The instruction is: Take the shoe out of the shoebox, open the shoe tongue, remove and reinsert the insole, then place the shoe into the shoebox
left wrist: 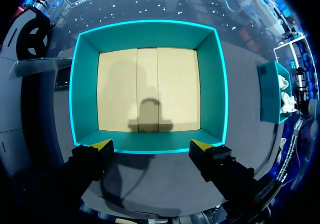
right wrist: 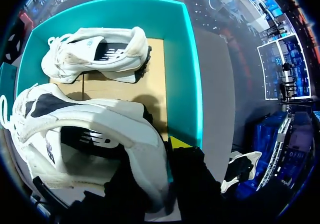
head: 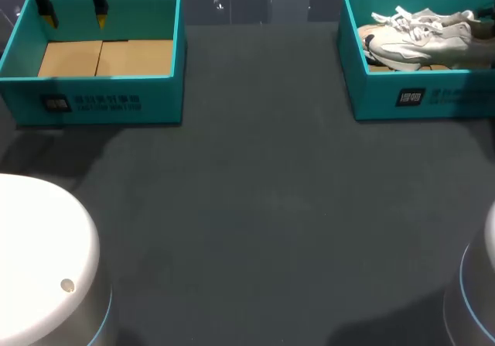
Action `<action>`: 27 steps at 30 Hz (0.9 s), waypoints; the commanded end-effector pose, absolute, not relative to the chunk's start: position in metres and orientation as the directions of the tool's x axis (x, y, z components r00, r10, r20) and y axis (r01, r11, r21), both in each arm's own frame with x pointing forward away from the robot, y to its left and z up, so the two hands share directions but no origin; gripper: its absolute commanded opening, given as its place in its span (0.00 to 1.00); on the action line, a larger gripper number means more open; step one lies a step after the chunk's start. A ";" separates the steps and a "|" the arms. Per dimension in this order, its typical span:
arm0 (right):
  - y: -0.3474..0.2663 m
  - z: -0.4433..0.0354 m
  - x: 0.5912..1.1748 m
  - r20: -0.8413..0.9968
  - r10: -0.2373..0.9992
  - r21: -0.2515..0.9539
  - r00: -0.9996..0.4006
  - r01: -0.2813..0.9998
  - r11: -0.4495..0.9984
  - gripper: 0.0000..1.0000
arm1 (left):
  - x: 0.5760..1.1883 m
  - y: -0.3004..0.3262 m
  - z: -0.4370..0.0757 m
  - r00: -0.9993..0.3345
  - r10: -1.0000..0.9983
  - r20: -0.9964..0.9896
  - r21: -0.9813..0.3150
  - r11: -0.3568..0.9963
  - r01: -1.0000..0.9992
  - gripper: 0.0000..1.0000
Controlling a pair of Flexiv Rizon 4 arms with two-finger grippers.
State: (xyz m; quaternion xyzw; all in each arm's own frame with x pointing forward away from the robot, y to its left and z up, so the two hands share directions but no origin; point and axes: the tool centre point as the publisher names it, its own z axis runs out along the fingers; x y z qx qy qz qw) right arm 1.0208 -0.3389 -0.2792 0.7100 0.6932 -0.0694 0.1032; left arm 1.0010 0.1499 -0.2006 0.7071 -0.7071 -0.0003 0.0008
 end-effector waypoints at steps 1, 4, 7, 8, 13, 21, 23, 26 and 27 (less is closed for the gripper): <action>-0.341 -0.272 1.019 -0.238 0.971 0.049 0.027 0.999 -0.016 0.00 | 1.001 0.150 -0.200 0.000 -1.000 0.000 0.001 0.000 -1.000 1.00; -0.341 -0.262 1.018 -0.234 0.972 0.056 0.023 0.998 -0.010 0.00 | 1.001 0.150 -0.200 0.000 -1.000 0.000 0.001 0.000 -1.000 1.00; -0.343 -0.250 1.016 -0.233 0.972 0.058 0.022 0.998 -0.009 0.00 | 1.001 0.150 -0.200 0.000 -1.000 0.000 0.001 0.000 -1.000 1.00; -0.343 -0.245 1.016 -0.235 0.972 0.058 0.023 0.998 -0.009 0.00 | 1.001 0.150 -0.200 0.000 -1.000 0.000 0.001 0.000 -1.000 1.00; -0.341 -0.221 1.011 -0.238 0.971 0.053 0.011 0.999 0.001 0.00 | 1.001 0.150 -0.200 0.000 -1.000 0.000 0.001 0.000 -1.000 1.00; -0.333 -0.176 0.997 -0.254 0.967 0.079 0.013 0.997 0.007 0.00 | 1.001 0.150 -0.200 0.000 -1.000 0.000 0.001 0.000 -1.000 1.00; -0.330 -0.168 0.992 -0.259 0.966 0.083 0.015 0.996 0.007 0.00 | 1.001 0.150 -0.200 0.000 -1.000 0.000 0.001 0.000 -1.000 1.00; -0.323 -0.155 0.984 -0.274 0.962 0.092 0.009 0.996 0.017 0.00 | 1.001 0.150 -0.200 0.000 -1.000 0.000 0.001 0.000 -1.000 1.00; -0.320 -0.151 0.981 -0.277 0.961 0.095 0.011 0.995 0.016 0.00 | 1.001 0.150 -0.200 0.000 -1.000 0.000 0.001 0.000 -1.000 1.00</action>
